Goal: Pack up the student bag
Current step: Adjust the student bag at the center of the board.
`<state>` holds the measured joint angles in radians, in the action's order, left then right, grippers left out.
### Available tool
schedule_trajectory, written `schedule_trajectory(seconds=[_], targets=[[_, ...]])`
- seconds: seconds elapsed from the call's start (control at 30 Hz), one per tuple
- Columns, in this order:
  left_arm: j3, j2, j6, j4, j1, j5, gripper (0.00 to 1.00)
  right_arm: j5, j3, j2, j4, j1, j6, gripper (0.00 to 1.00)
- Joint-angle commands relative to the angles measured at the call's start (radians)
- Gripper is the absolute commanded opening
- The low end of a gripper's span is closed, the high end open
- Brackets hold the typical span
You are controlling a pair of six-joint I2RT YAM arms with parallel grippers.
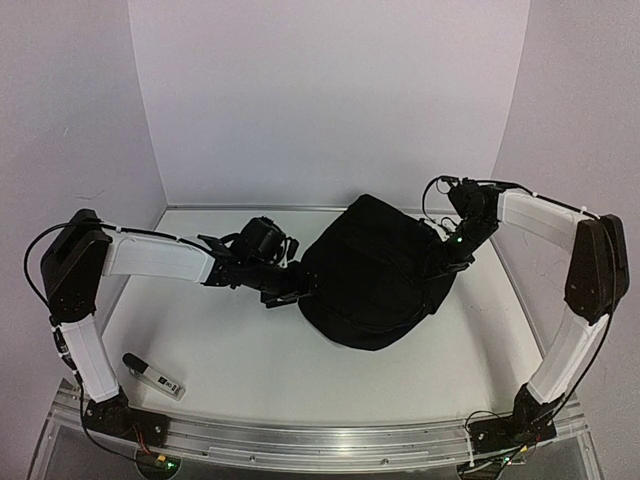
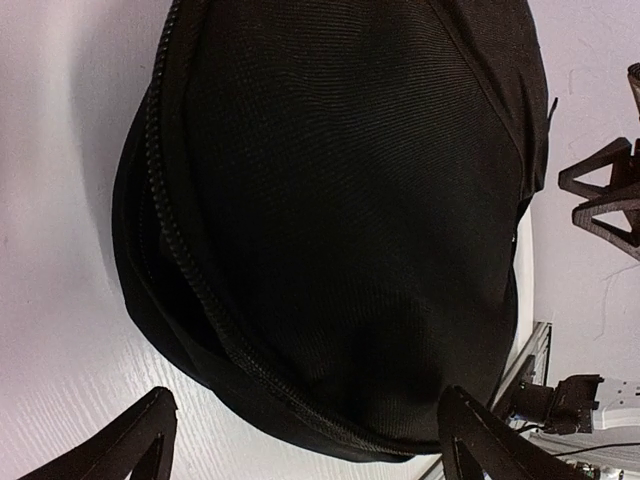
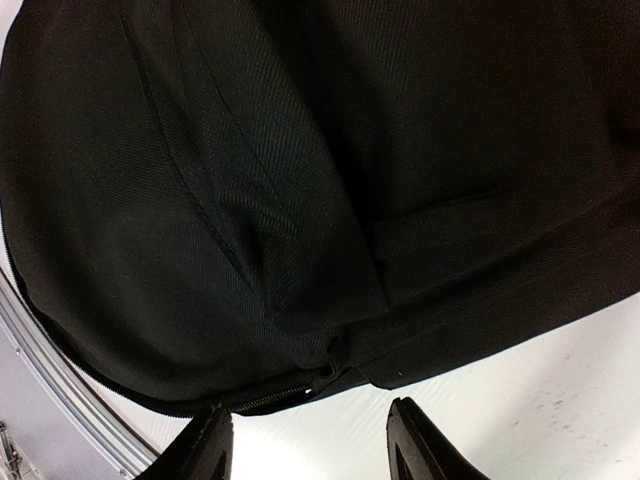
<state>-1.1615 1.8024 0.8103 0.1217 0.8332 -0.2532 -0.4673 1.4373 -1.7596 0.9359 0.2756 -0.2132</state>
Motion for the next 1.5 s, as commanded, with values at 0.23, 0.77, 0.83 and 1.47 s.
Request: schedule_trajectory(seconds=[0.23,0.77,0.83,1.47], targets=[[-0.001,-0.002,0.032,-0.091,-0.001,-0.022,0.9,-0.025,-0.054,-0.081,-0.105,0.006,0.022,0.49],[0.006,0.008,0.035,-0.104,-0.001,-0.023,0.89,-0.068,-0.101,-0.028,-0.134,0.019,0.038,0.0],[0.008,0.007,0.036,-0.105,-0.002,-0.023,0.88,-0.079,-0.1,-0.004,-0.133,0.023,0.047,0.0],[0.078,-0.067,0.014,-0.206,0.002,-0.041,0.87,-0.272,-0.187,0.141,-0.034,0.23,-0.033,0.0]])
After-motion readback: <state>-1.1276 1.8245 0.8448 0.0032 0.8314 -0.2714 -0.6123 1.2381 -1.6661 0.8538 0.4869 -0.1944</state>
